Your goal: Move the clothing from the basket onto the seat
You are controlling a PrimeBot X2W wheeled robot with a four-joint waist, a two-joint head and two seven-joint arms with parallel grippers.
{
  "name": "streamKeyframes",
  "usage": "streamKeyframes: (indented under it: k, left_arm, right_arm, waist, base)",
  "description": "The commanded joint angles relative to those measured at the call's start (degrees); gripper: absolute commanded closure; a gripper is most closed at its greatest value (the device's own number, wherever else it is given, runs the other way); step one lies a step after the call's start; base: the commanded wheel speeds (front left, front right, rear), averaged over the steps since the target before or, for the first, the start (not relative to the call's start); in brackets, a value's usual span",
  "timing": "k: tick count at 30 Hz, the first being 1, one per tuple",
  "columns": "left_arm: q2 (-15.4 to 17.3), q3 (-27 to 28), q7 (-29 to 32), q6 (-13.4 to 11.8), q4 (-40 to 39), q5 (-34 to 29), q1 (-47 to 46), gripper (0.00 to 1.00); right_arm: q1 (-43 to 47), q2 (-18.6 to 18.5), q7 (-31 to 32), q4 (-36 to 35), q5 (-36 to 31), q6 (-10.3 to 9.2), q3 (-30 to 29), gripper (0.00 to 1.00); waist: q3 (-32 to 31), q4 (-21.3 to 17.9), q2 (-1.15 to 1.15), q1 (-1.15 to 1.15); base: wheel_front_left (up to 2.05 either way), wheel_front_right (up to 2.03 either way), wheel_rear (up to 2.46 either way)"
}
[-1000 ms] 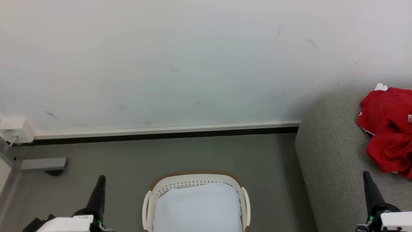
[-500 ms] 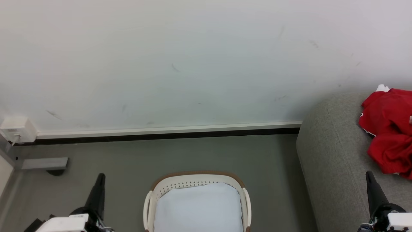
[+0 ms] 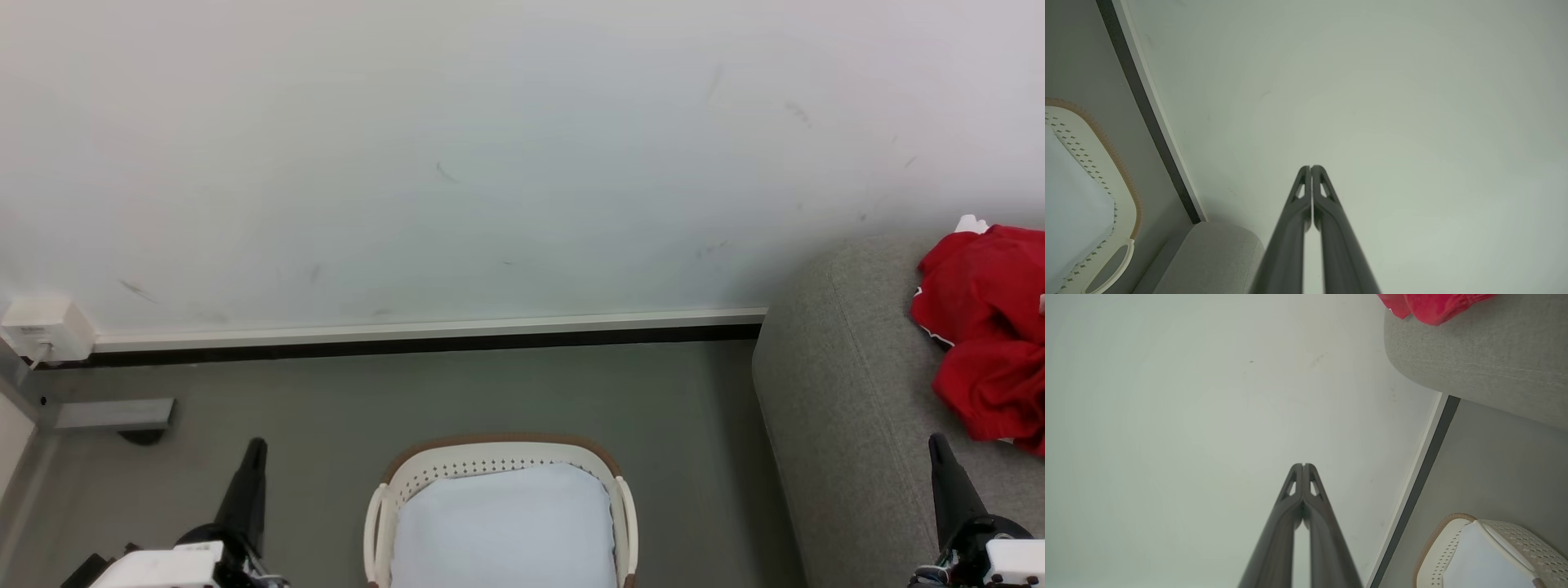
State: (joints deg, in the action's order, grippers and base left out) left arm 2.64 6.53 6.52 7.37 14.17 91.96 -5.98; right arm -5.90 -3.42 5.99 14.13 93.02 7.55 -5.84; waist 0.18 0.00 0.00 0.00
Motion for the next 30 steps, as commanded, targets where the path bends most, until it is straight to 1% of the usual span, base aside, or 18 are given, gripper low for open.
streamKeyframes:
  k: [1,30]
  left_arm:
    - [0.44,0.07,0.27,0.23,-0.20,0.81,-0.47,1.00]
    - [0.43,0.06,0.26,0.23,-0.21,0.81,-0.46,1.00]
  right_arm:
    - [-0.39,0.07,0.14,-0.29,-0.05,-0.12,-0.18,1.00]
    - [-0.42,0.28,0.45,-0.26,-0.36,-0.12,-0.47,1.00]
  waist:
    - [0.00,0.00,0.00,0.00]
    - [0.00,0.00,0.00,0.00]
  base:
    - [0.00,0.00,0.00]
    - [0.00,0.00,0.00]
